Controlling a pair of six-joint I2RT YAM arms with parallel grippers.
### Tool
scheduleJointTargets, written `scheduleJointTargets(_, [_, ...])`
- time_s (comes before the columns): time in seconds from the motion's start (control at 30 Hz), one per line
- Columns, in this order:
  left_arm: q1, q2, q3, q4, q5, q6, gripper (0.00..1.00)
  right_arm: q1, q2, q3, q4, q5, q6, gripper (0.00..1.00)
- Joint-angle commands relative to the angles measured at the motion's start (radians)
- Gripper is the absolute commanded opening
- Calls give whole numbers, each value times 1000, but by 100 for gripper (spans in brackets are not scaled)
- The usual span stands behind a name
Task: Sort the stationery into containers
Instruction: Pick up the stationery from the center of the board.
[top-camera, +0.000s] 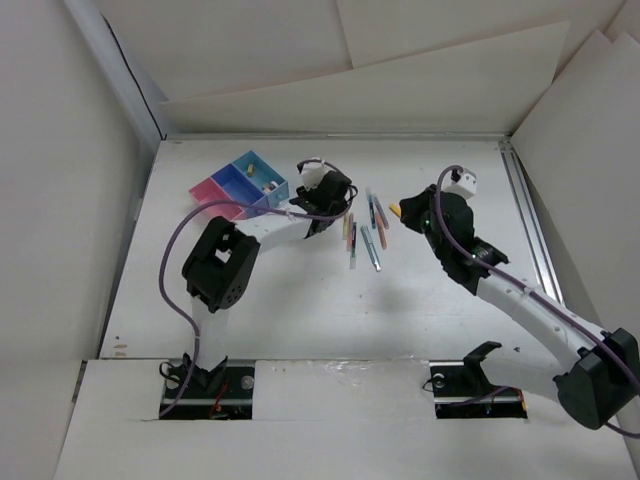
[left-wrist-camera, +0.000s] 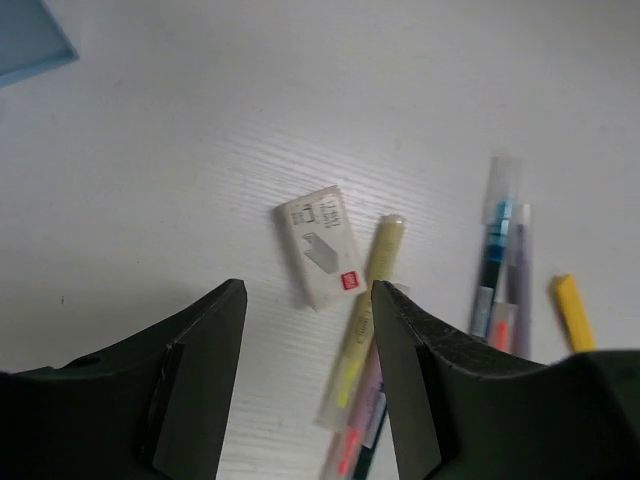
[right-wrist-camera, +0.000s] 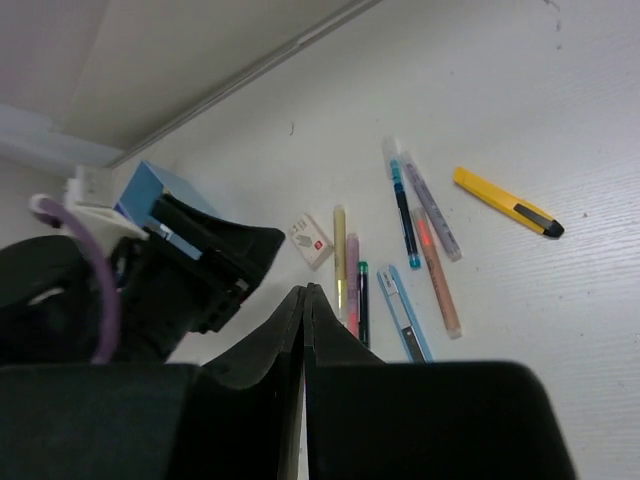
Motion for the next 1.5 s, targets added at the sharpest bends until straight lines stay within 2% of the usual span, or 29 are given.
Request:
scheduleJointTargets(0.0, [21, 57, 63, -49, -18, -59, 49, 1, -51, -7, 21, 44, 8, 6])
scheduleJointTargets(0.13, [21, 107, 104, -40, -8, -77, 49, -8, -51, -16, 12, 44, 18, 18])
scheduleJointTargets(0.17, [21, 118, 105, -40, -8, -77, 49, -8, -60, -16, 12, 35, 18, 28])
scheduleJointTargets(0.2, [21, 129, 121, -40, 1, -77, 49, -8, -60, -16, 12, 35, 18, 32])
scheduleJointTargets(0.3, [21, 173, 152, -49, 1, -77, 49, -17, -60, -16, 12, 15, 18, 38])
scheduleJointTargets(0.57, [21, 199, 161, -14, 33, -59, 49, -17, -26, -5, 12, -17, 18, 38])
scheduleJointTargets(0.73, [21, 247, 224, -78, 11, -40, 48, -17, -26, -5, 12, -17, 18, 38])
scheduleJointTargets(0.97, [21, 281, 243, -89, -10, -31, 46, -17, -26, -5, 12, -17, 18, 38])
scheduleJointTargets(1.13, [21, 281, 227, -107, -39, -31, 37, -17, -35, -5, 12, -17, 18, 38])
scheduleJointTargets(1.17, [21, 269, 227, -108, -39, -31, 30, -17, -35, -5, 12, -17, 18, 38])
scheduleJointTargets(1.3, [21, 232, 158, -108, -48, -22, 21, -17, -35, -5, 12, -17, 18, 38])
scheduleJointTargets(1.47, [54, 152, 103, -97, -24, -11, 17, -17, -35, -5, 12, -17, 18, 38])
